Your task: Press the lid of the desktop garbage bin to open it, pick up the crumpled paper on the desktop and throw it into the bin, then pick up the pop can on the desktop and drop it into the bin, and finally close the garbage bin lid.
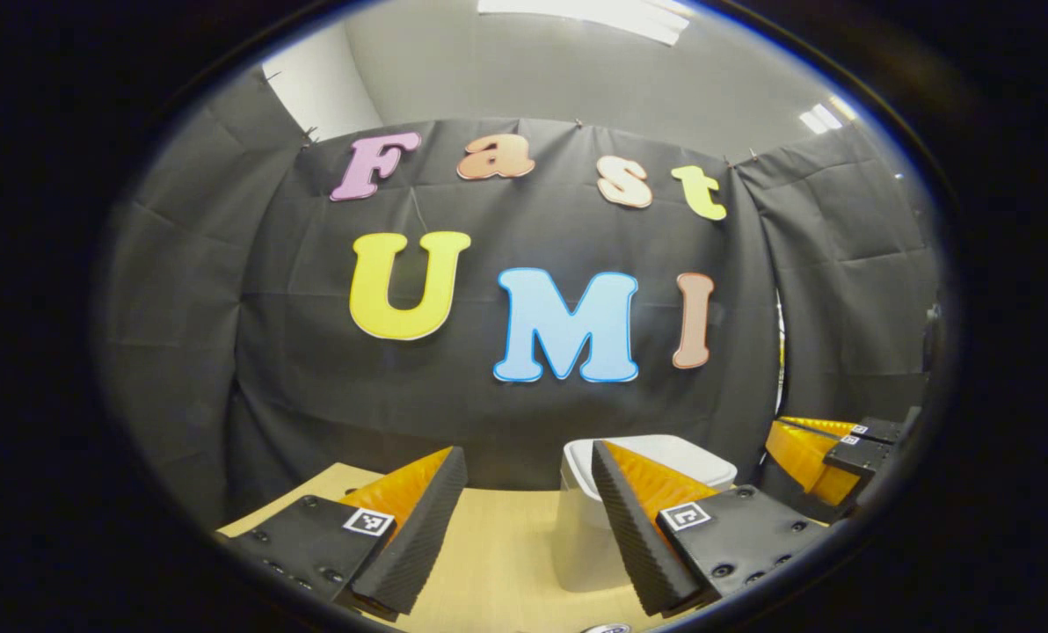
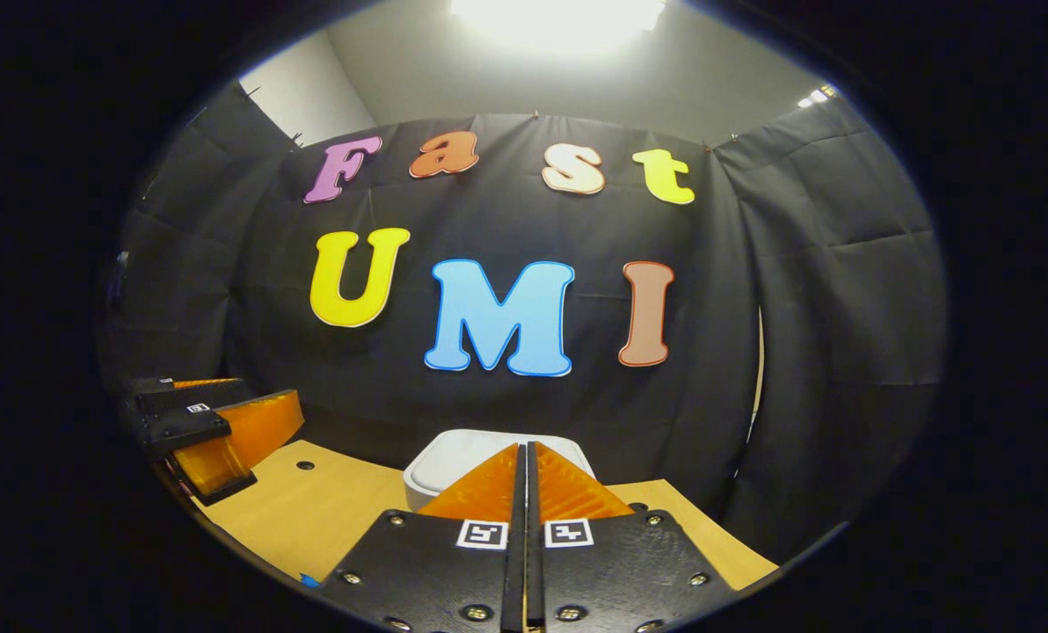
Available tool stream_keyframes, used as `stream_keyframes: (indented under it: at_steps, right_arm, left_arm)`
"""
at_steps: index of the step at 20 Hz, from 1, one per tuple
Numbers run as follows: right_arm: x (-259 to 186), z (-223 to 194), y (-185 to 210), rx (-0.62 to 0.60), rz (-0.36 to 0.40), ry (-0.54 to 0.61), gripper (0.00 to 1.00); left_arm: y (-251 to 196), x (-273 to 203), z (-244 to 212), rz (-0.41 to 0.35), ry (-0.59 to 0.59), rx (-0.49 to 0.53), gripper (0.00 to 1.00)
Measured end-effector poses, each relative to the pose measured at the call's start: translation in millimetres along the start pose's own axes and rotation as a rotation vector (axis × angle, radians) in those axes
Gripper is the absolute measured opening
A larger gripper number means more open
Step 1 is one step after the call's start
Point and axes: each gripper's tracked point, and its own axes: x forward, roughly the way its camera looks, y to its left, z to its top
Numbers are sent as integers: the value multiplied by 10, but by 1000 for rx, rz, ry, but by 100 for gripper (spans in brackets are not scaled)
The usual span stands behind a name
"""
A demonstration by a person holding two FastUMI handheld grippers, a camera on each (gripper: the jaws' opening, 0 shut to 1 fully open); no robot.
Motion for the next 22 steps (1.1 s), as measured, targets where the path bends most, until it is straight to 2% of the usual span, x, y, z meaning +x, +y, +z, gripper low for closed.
stream_keyframes:
  at_steps: [5, 9, 13, 14, 21, 22]
  right_arm:
    - [57, -95, 98, -16, 46, 32, 1]
    - [293, -253, 112, -47, 54, 69, 0]
    - [590, -519, 171, -13, 84, 146, 0]
    - [645, -574, 165, -4, 88, 164, 0]
    - [884, -738, 159, 41, 111, 202, 0]
    - [886, -762, 166, 42, 119, 212, 0]
  left_arm:
    - [43, 6, -6, 15, 5, -6, 96]
    - [56, 18, -35, 22, 14, -7, 96]
    - [95, -5, -64, 37, 24, 1, 92]
    - [106, -6, -64, 43, 25, 4, 96]
    - [116, -11, -95, 57, 42, 9, 96]
    - [111, -4, -108, 57, 46, 7, 94]
